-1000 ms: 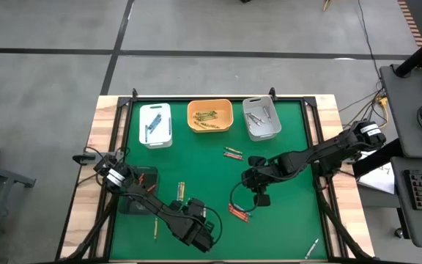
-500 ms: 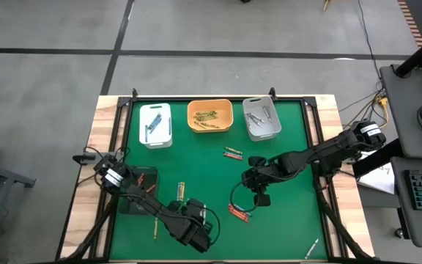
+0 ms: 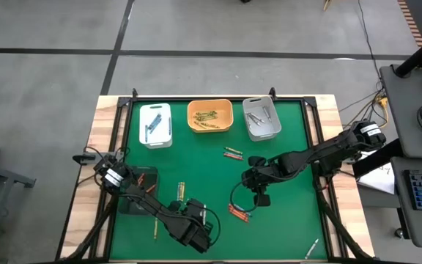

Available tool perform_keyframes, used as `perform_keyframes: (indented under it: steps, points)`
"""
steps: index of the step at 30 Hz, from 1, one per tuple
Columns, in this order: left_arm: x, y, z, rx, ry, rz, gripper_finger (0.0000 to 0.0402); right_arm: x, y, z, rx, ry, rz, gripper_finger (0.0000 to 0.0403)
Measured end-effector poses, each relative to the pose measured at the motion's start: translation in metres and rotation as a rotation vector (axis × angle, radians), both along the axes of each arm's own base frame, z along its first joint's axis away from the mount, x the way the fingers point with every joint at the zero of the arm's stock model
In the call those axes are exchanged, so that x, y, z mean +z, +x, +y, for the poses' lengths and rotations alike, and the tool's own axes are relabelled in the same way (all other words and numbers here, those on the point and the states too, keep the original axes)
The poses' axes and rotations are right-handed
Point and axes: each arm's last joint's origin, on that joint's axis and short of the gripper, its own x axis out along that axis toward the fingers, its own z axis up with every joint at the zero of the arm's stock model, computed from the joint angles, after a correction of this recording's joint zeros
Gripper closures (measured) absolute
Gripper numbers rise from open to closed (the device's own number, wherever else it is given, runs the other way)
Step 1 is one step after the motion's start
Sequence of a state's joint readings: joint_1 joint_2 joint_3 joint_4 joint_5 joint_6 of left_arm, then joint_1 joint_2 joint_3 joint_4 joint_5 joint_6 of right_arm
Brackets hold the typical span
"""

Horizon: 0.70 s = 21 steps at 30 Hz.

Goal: Sort crayons
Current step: Put the white crayon into the gray bin

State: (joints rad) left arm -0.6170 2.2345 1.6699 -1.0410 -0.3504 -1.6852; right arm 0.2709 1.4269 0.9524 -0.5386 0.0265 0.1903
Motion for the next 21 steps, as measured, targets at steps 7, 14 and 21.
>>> perform_keyframes:
  steps: [7, 14, 21]
  points:
    - [0.008, -0.002, 0.002, -0.032, 0.017, 0.007, 0.0398, -0.003, 0.003, 0.001, 0.021, 0.004, -0.059, 0.0346]
    - [0.057, -0.008, 0.012, -0.163, 0.120, -0.097, 0.0401, -0.007, 0.002, 0.001, 0.023, 0.005, -0.070, 0.0346]
    - [0.127, -0.020, 0.029, -0.391, 0.416, -0.275, 0.0401, -0.007, 0.008, 0.002, 0.072, 0.010, -0.219, 0.0346]
